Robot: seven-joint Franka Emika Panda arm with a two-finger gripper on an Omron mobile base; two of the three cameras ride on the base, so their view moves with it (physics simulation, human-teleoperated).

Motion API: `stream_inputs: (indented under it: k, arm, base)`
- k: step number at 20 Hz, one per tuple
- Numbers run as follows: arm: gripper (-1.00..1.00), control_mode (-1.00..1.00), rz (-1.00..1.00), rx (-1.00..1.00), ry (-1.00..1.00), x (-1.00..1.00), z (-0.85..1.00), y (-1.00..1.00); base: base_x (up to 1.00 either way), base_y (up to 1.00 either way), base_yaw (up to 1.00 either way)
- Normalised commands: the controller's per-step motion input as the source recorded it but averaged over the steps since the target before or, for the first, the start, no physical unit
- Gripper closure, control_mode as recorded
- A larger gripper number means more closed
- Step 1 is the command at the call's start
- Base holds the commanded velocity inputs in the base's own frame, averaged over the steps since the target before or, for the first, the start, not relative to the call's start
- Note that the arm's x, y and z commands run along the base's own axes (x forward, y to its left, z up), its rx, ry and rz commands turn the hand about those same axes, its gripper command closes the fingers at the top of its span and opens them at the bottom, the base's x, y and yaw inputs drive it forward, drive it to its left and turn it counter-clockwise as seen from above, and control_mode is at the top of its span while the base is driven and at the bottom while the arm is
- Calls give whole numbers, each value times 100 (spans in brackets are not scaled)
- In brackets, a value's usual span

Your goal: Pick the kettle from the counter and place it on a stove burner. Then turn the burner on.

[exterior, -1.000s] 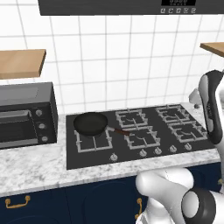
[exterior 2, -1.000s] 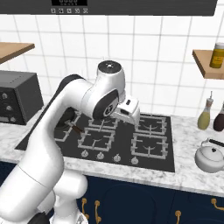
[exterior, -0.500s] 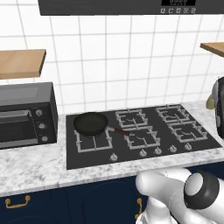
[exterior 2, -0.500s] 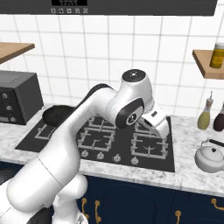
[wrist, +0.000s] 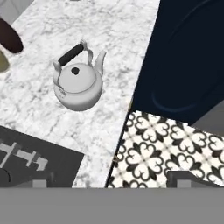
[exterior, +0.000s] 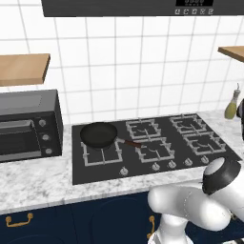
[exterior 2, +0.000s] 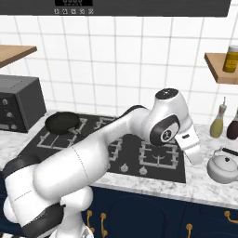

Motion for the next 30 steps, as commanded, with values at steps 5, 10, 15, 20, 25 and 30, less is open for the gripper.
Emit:
stream_inputs:
  k: [5,10,15,20,25,30]
  arm:
    - [-100,-100,-11,29,-1,40,-2,-100]
    - [-100,-100,3,28,-6,35,0,-98]
    - [-100,-100,4,12,-1,10,0,-36]
    - [-100,-100,0,0,-5,26,-21,0]
    - [-100,-100,0,0,-7,37,-35,0]
    - [-100,-100,-1,-2,-7,35,-34,-1]
  base:
    - [0,0,0]
    - [0,0,0]
    - [0,0,0]
    - [0,0,0]
    - [0,0,0]
    - [0,0,0]
